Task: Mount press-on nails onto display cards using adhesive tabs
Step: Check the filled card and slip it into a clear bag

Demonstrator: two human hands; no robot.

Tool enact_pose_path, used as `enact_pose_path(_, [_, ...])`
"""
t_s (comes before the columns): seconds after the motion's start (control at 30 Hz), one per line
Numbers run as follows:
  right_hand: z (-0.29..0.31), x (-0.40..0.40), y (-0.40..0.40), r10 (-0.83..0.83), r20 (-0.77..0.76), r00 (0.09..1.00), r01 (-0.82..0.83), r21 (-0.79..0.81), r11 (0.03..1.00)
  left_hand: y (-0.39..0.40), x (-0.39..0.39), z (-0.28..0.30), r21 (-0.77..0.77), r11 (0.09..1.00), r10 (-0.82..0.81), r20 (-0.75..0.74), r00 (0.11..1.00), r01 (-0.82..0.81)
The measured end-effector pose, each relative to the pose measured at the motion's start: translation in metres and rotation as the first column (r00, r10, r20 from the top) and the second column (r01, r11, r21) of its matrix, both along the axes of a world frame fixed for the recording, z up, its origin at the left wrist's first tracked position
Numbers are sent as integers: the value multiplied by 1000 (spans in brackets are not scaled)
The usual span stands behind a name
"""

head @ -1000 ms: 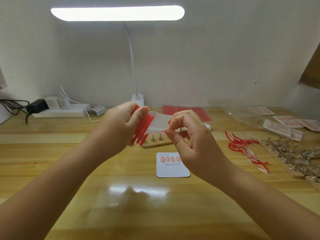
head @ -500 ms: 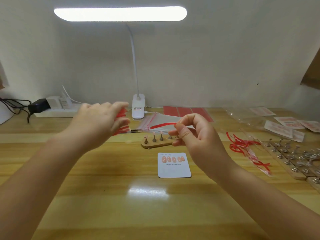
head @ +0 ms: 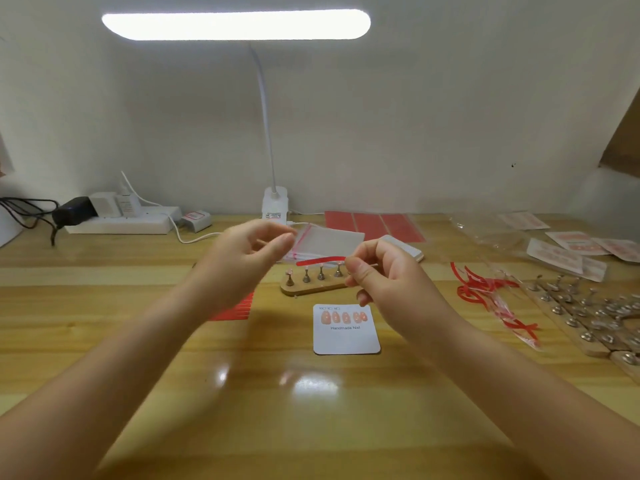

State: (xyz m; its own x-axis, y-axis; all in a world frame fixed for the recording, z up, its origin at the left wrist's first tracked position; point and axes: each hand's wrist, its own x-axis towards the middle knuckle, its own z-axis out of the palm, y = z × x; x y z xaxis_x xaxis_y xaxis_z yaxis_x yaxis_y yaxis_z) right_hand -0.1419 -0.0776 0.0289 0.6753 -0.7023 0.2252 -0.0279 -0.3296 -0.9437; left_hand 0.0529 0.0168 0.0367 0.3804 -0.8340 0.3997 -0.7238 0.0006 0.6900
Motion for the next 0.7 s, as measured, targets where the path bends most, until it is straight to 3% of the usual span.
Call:
enact_pose_path(0.1, [0,0,1,14,-5,1000,-14,0,1000,1,-36,4,12,985,-167,-198,966,173])
enact_pose_path(0.33, [-1,-1,0,36,-42,998,-37,-16,999,-4,-49,-9,-35,990,-142,-332,933,139])
enact_pose_path(0.7, [-6,-1,-13,-79,8,997,78,10,997,-5,-45,-11,-46,999,-39,-288,957,27])
